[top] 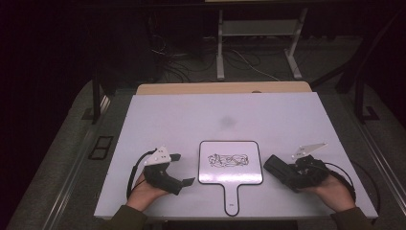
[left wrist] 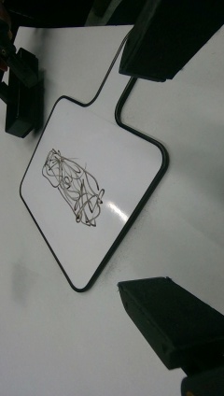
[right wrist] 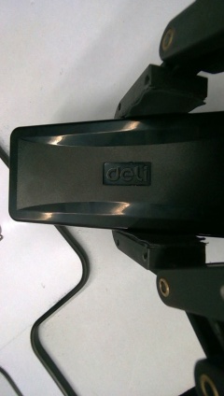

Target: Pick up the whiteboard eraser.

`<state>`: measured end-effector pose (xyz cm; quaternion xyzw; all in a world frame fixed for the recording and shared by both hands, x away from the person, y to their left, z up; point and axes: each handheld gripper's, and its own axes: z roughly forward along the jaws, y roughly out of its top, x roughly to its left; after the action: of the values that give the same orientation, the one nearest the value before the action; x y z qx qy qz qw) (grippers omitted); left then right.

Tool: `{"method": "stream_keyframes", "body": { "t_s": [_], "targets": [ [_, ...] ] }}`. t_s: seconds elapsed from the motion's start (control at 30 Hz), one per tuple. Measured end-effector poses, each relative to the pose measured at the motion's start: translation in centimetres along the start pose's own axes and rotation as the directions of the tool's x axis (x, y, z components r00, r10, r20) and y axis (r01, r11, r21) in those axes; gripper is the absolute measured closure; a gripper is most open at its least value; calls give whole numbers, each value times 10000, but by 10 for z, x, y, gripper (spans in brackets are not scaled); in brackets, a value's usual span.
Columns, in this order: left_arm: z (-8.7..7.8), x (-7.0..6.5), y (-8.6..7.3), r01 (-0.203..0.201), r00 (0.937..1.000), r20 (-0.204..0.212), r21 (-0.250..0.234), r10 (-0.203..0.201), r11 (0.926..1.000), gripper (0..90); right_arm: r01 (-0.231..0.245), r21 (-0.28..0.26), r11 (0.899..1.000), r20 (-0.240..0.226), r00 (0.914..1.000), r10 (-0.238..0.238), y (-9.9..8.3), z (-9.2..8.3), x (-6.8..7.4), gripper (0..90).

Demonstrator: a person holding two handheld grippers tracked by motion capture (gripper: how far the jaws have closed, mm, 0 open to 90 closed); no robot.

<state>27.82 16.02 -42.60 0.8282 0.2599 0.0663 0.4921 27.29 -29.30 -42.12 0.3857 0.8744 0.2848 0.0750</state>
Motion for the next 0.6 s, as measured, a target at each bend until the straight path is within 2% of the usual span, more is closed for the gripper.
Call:
{"method": "stream_keyframes", "body": {
  "t_s": [0.27, 0.6],
  "targets": [
    [1, 0, 0, 6, 10000, 9, -17, -6, 10000, 0, -118, -304, 9995, -267, 9996, 109, 3, -5, -3, 386],
    [1, 0, 0, 26, 10000, 11, -6, -26, 10000, 0, 154, -809, 9966, -538, 9984, -198, 12, -8, -4, 386]
  ]
}}
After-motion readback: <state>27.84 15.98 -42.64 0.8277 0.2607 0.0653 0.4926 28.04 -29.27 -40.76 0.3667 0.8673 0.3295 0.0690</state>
